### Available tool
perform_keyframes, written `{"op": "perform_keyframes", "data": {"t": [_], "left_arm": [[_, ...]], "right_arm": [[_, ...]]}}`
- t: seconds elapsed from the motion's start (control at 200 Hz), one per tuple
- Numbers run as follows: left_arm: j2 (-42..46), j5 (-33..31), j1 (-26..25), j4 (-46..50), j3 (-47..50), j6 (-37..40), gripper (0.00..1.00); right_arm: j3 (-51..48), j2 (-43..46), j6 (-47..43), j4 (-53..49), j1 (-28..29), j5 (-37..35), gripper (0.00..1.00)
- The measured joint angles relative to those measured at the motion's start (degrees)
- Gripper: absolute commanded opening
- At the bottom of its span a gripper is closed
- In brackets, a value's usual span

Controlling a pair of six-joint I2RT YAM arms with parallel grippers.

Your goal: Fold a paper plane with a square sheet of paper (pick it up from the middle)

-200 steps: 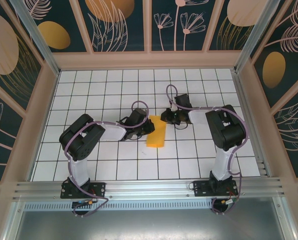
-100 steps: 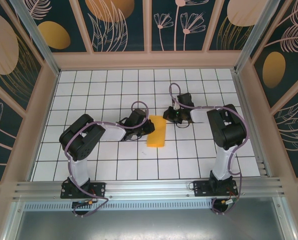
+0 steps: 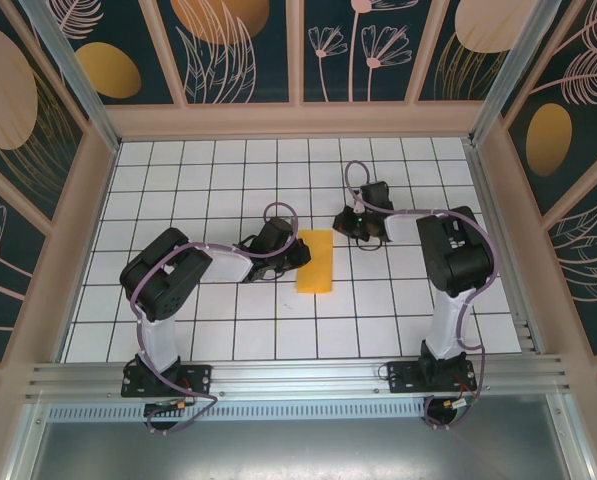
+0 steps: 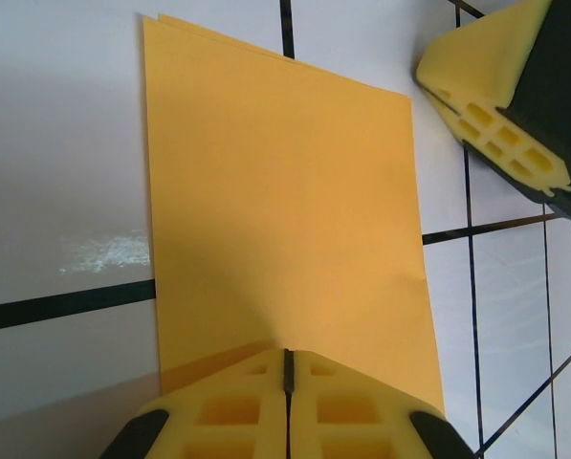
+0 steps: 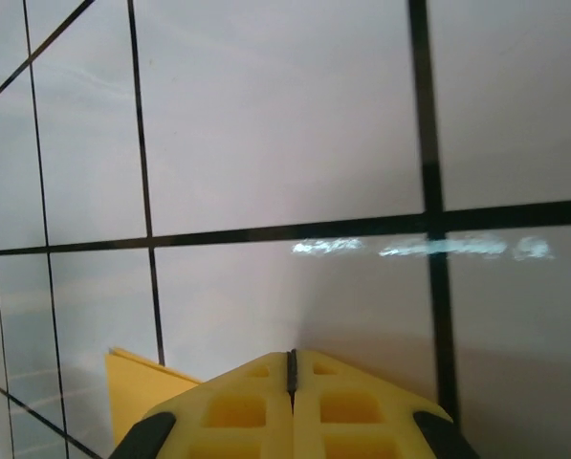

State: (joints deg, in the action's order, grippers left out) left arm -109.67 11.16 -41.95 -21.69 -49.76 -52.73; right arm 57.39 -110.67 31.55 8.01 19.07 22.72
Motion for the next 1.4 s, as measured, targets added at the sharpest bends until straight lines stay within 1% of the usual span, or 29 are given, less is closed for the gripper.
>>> {"op": "perform_keyframes", "data": {"t": [0.1,0.21,0.3,0.38,0.55,0.751,0.951,1.111,1.256,1.401], "left_arm": [[0.00,0.00,0.00,-0.02,0.00,-0.02,0.09],[0.02,-0.04,0.00,-0.02,0.00,-0.07,0.09],[0.15,-0.07,0.00,0.04,0.00,-0.39,0.09],[0.26,-0.07,0.00,0.17,0.00,-0.76,0.09],[1.09,-0.09,0.00,2.03,0.02,-1.62,0.10],[3.58,-0.76,-0.02,4.13,2.01,-2.51,0.12],[7.58,-1.64,0.00,7.17,3.06,-2.80,0.16],[10.03,-2.73,0.61,9.11,1.38,-2.08,0.16],[10.16,-4.24,2.45,10.16,-0.17,-1.29,0.16],[10.03,-4.57,3.96,11.65,-2.34,-0.02,0.16]], "right_arm": [[-0.04,1.16,-0.55,-0.33,0.04,-1.75,0.11],[-1.44,5.18,-1.05,-0.90,0.72,-2.99,0.13],[-4.11,9.16,-0.81,-0.92,2.56,-3.26,0.14],[-6.14,10.58,-0.13,-1.01,4.72,-3.17,0.14],[-9.03,10.38,0.79,-2.89,8.50,-2.95,0.13],[-9.25,8.33,0.85,-3.32,9.18,-1.44,0.12],[-3.87,3.69,-2.69,-3.74,11.13,2.19,0.11],[1.33,0.11,-7.32,-5.49,11.58,4.81,0.11],[1.57,1.11,-8.57,-6.56,11.45,5.27,0.11],[0.35,5.44,-8.07,-7.39,11.34,5.22,0.11]]}}
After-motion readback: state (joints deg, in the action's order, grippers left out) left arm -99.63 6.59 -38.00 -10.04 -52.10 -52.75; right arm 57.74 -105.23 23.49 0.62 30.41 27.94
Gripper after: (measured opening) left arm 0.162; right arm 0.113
